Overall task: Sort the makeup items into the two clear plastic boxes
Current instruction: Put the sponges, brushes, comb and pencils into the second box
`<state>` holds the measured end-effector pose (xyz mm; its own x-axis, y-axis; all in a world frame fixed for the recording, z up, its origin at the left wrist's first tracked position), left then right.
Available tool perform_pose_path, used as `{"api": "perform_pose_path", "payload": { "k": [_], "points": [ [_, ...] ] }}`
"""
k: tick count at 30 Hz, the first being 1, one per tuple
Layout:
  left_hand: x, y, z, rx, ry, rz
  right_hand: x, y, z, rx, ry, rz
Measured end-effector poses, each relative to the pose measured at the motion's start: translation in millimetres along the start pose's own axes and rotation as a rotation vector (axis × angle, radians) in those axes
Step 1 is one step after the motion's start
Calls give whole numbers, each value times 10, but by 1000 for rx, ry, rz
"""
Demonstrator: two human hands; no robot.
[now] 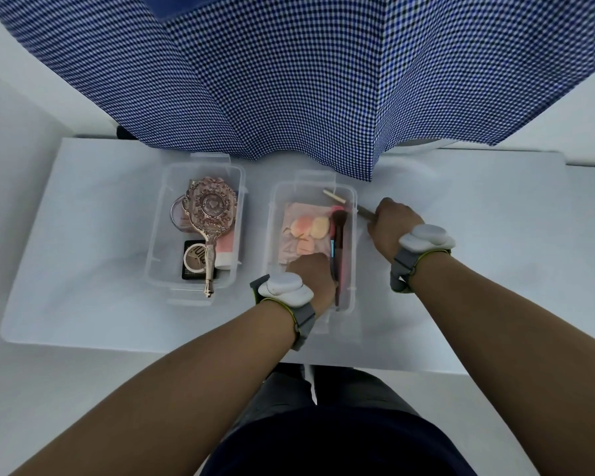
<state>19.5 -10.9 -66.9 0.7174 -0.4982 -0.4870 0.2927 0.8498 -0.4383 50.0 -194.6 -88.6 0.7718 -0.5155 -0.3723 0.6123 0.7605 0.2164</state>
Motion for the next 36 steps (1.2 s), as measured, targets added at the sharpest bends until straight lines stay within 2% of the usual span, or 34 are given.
{"api": "perform_pose_path", "payload": {
  "k": [9,13,15,19,25,31,36],
  "points": [
    [-61,-25,74,24,-114,-51,21,19,-99,-64,-7,39],
    [-68,-49,137,7,-117,-30,-100,-32,-39,-40,70,-65],
    [-100,-85,208,-12,-172,-34,-213,-63,24,-42,137,-130],
    [-122,-120,325,-69,-221,-3,-423,-106,164,182,210,-301],
    [-160,-138,455,-278,-262,78,-784,20,317,548,333,-374],
    [-164,-155,432,-759,-270,95,-1186,202,351,670,480,-344],
    [-193,-102,344,-903,-254,100,-1338,365,245,666,558,-335]
  ]
}}
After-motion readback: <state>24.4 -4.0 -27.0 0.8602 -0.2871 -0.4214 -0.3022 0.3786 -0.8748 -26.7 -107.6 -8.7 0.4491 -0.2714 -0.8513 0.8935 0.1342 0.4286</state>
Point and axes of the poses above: each hand's wrist, its own x-axis towards the middle knuckle, its own z-axis out of the back of the hand, y = z × x, the point moved 3 cm from there along x, towards the middle knuckle, and after that the axes turned 11 degrees about -z, right-handed, at the moved point
